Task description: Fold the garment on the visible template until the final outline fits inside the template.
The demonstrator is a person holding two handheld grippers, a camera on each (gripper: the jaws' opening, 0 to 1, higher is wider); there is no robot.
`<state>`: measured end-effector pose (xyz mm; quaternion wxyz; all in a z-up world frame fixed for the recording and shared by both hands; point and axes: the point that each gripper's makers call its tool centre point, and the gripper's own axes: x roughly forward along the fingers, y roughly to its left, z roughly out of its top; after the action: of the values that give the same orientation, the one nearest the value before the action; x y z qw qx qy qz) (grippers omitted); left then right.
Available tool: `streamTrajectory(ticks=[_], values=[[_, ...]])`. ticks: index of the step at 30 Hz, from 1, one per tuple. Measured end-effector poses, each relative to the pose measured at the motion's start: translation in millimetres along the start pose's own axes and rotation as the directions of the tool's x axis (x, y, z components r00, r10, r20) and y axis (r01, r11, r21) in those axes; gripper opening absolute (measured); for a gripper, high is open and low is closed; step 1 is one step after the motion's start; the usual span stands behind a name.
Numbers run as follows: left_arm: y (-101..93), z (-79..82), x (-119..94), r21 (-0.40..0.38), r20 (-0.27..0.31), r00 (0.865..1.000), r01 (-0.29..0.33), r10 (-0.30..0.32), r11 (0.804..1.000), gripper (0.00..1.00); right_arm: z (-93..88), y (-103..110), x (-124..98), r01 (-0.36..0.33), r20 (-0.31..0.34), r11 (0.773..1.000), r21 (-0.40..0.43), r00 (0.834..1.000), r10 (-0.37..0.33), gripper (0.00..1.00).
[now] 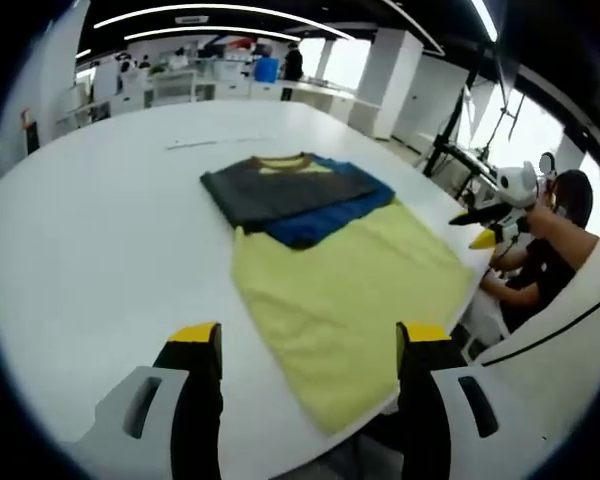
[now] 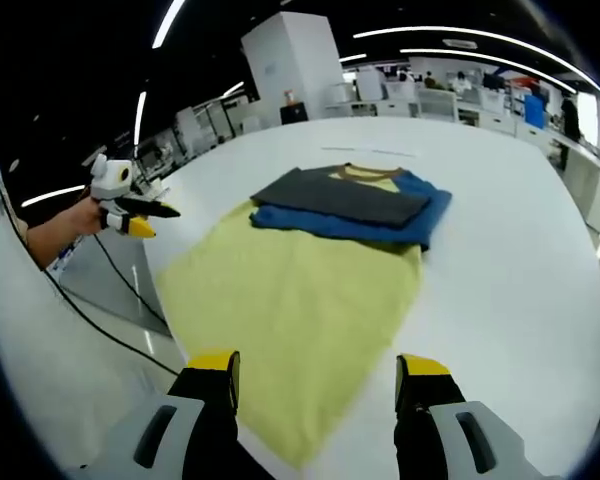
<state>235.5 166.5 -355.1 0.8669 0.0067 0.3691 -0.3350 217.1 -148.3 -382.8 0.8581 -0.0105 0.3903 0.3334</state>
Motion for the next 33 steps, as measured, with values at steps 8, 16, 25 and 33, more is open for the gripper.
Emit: streamTrajectory(ticks=[8, 16, 25, 33], values=[[-1.2, -8.7, -3, -0.015, -0.009, 1.0, 0.002, -0.002, 1.0, 0.64, -6.9, -1, -1, 0.004, -0.006, 1.0, 0.004, 1.0, -0.004, 0.61], [-6.1, -15.5, -1, -0.019, -0.022, 1.0, 0.017, -0.017, 1.0, 0.64, -16.5, -3, -2, 0.012, -0.024, 1.0, 0.01, 1.0, -0.012, 0.61], [-8.2, -20.7, 0, -0.036, -0.033, 0.999, 0.033, -0.034, 0.999, 0.59, -22.1, -2, -3, 0.008, -0.032, 1.0, 0.011, 0.999, -0.008, 0.57], [-11.5, -27.6, 2, -0.034, -0.052, 0.997, 0.052, -0.054, 0.998, 0.53, -30.3, -4, -4, 0.009, -0.048, 1.0, 0.001, 0.999, -0.009, 0.49]])
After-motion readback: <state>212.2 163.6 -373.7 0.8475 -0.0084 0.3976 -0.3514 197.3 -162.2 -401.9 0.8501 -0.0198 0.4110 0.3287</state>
